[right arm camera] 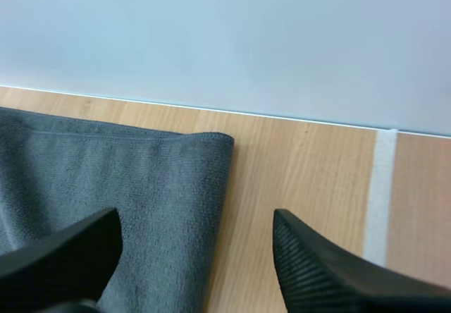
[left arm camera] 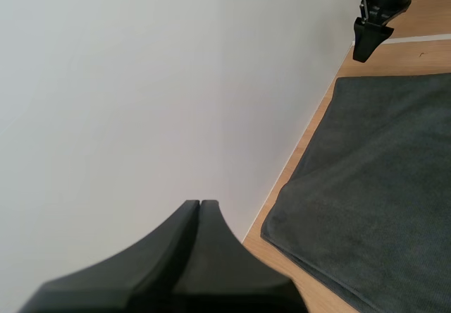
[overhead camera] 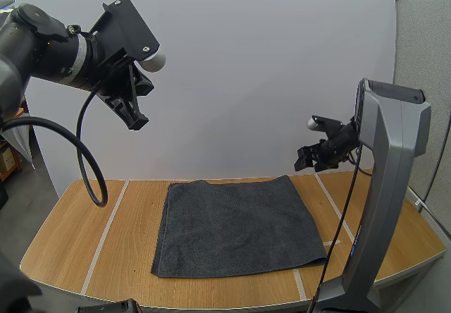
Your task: Fold the towel
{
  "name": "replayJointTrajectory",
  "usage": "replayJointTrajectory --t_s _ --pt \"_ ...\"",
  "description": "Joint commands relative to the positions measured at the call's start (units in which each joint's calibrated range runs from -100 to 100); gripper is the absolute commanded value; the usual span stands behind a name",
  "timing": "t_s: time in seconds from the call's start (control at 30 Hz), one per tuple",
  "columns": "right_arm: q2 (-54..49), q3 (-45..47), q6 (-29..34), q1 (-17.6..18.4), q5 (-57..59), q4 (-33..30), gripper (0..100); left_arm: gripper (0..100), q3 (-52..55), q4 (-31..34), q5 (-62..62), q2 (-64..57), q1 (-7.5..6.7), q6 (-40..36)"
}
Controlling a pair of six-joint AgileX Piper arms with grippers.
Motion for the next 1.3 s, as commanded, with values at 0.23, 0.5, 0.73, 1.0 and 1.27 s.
replayJointTrajectory --t_s 0.23,0.5,0.73,1.0,1.27 --pt "4.31 -5.14 -4.56 -0.22 4.74 5.01 100 0 -0.29 -0.9 0.2 -1.41 -0.23 -0.31" --pt "4.31 -5.14 -5.94 -0.07 5.17 5.42 100 0 -0.29 -0.9 0.2 -1.93 -0.23 -0.31" --pt "4.31 -5.14 -6.65 1.98 2.66 5.51 100 0 -0.29 -0.9 0.2 -2.72 -0.23 -0.31" --pt "4.31 -5.14 -6.65 4.06 -4.01 5.51 100 0 -0.29 -0.9 0.2 -2.72 -0.23 -0.31" --pt "7.4 -5.14 -6.76 4.14 -6.53 5.53 100 0 -0.29 -0.9 0.2 -2.72 -0.23 -0.31"
